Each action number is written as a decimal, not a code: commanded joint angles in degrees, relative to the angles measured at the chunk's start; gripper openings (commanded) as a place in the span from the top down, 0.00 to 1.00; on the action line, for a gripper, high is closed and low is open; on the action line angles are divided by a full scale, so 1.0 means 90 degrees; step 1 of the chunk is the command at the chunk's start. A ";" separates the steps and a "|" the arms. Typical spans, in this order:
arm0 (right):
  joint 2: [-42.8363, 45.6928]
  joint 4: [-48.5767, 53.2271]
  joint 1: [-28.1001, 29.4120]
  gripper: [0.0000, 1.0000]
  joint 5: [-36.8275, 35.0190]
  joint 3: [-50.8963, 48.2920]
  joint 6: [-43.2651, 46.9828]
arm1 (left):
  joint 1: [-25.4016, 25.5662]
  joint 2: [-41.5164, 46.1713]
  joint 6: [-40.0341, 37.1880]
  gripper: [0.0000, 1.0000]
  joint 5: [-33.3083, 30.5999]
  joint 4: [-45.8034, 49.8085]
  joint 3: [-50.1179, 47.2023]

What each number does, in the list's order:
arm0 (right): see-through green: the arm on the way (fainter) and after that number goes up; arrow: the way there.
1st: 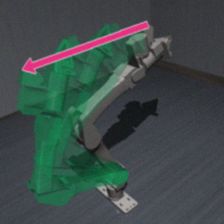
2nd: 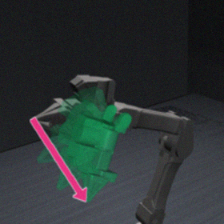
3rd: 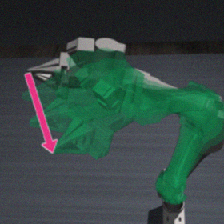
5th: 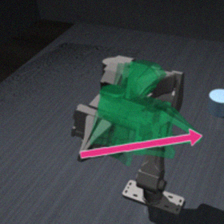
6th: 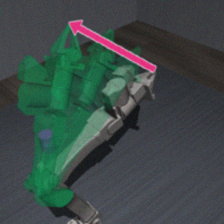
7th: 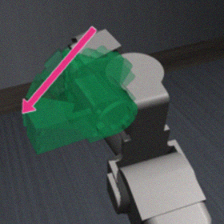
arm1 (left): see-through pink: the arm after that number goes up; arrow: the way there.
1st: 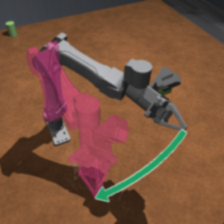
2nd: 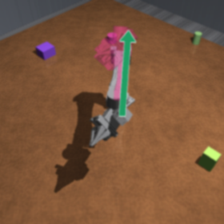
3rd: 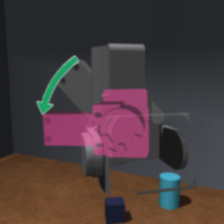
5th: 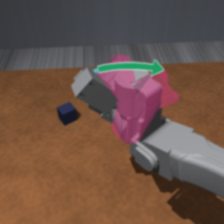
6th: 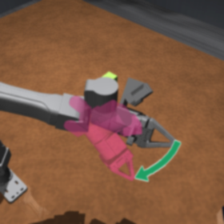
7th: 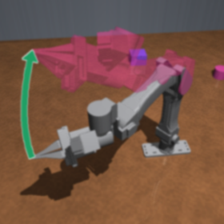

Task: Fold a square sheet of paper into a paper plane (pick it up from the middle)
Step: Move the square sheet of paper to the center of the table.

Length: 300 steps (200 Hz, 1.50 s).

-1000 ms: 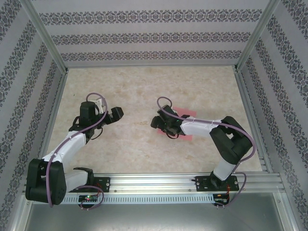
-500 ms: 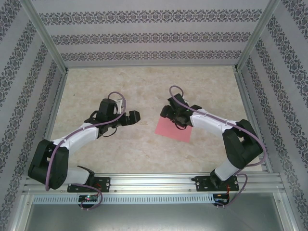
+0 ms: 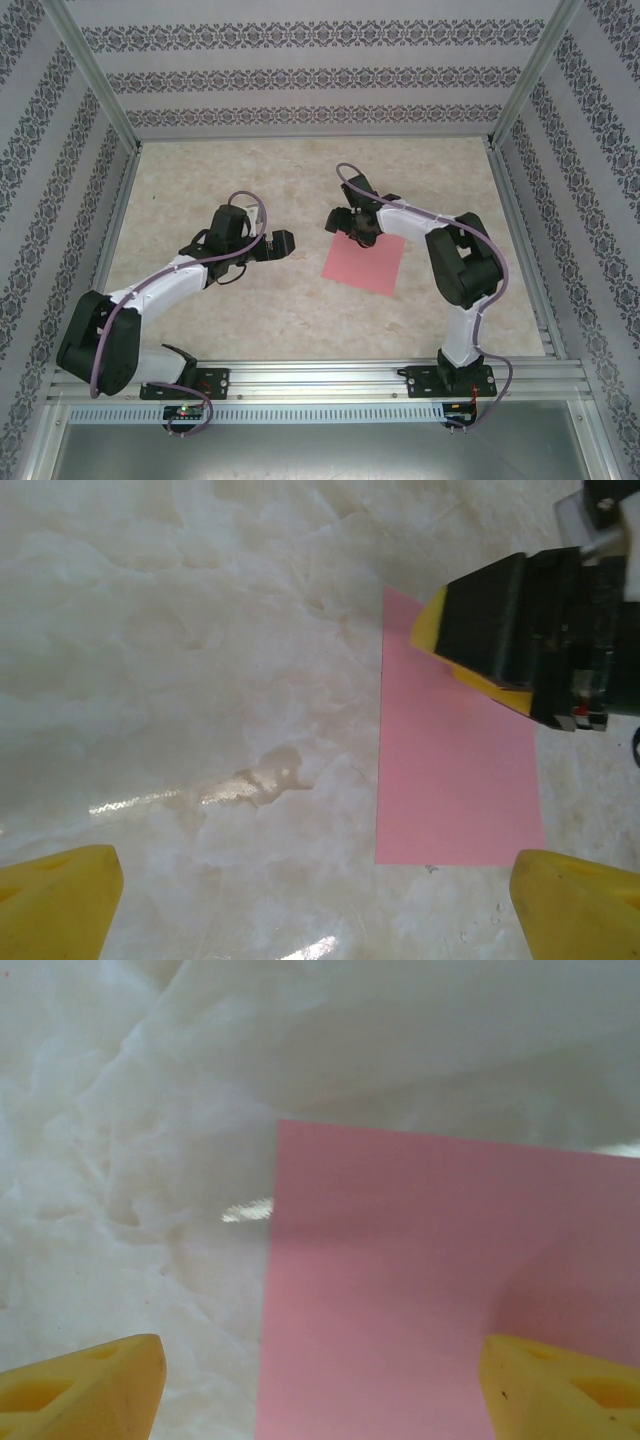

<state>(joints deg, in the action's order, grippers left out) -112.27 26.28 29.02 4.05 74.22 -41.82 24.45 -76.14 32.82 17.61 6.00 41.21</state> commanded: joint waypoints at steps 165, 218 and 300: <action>0.1844 0.0771 0.0802 0.02 -0.2220 -0.0186 0.1512 | 0.0019 0.0909 -0.0083 0.00 -0.1284 -0.0401 -0.0267; 0.1437 0.1596 0.0395 0.02 -0.1262 -0.0395 0.1337 | 0.0022 0.0674 -0.0131 0.00 -0.0847 -0.0310 -0.0133; 0.0444 0.1910 0.0849 0.03 -0.1373 0.0145 0.1381 | 0.0027 0.0096 -0.0087 0.00 -0.0135 -0.0415 -0.0028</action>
<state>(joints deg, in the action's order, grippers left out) -105.82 42.02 36.38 -8.49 72.42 -30.00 24.43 -73.73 32.01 13.65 3.90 39.18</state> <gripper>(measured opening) 0.977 0.999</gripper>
